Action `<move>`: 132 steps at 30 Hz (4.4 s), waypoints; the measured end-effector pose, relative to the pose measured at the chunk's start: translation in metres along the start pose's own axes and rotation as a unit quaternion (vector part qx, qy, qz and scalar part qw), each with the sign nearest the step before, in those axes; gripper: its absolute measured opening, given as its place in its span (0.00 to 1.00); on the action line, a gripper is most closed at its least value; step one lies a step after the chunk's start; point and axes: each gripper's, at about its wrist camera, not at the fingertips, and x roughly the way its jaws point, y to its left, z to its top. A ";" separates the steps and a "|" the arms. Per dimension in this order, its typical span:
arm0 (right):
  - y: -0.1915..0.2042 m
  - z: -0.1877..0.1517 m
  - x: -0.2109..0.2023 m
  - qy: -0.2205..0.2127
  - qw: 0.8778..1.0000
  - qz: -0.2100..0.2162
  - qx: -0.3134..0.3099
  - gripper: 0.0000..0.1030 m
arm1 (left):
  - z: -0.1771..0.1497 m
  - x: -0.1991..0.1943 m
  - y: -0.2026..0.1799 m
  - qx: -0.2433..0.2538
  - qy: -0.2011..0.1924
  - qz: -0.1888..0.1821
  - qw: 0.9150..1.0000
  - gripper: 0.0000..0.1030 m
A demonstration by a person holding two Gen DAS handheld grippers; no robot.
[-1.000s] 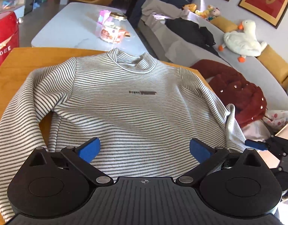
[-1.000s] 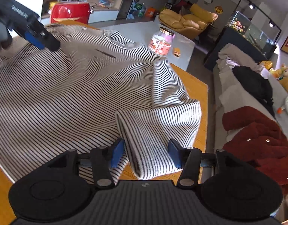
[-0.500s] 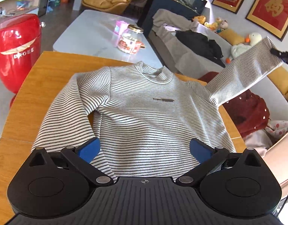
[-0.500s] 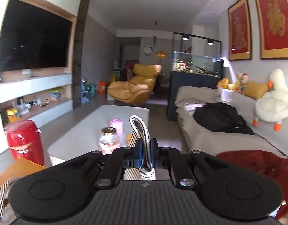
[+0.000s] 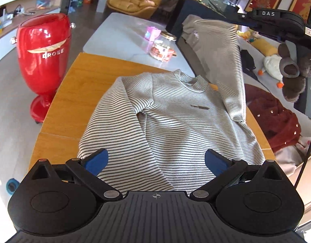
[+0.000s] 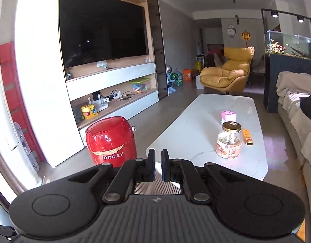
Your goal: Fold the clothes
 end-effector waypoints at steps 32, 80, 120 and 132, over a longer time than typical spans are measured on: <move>-0.010 -0.186 -0.017 0.239 0.919 0.088 0.301 0.43 | 0.024 -0.015 0.029 -0.044 -0.036 0.035 0.998 1.00; -0.160 -0.158 -0.018 0.122 0.965 -0.124 0.196 0.11 | 0.083 0.132 -0.064 0.095 -0.006 -0.052 0.994 1.00; -0.115 -0.164 -0.019 0.045 0.978 -0.132 0.155 0.71 | 0.062 0.162 -0.052 0.091 -0.076 -0.083 0.990 1.00; -0.129 -0.159 -0.038 0.074 0.974 -0.146 0.159 0.04 | 0.057 0.150 -0.036 0.042 -0.121 -0.101 0.987 1.00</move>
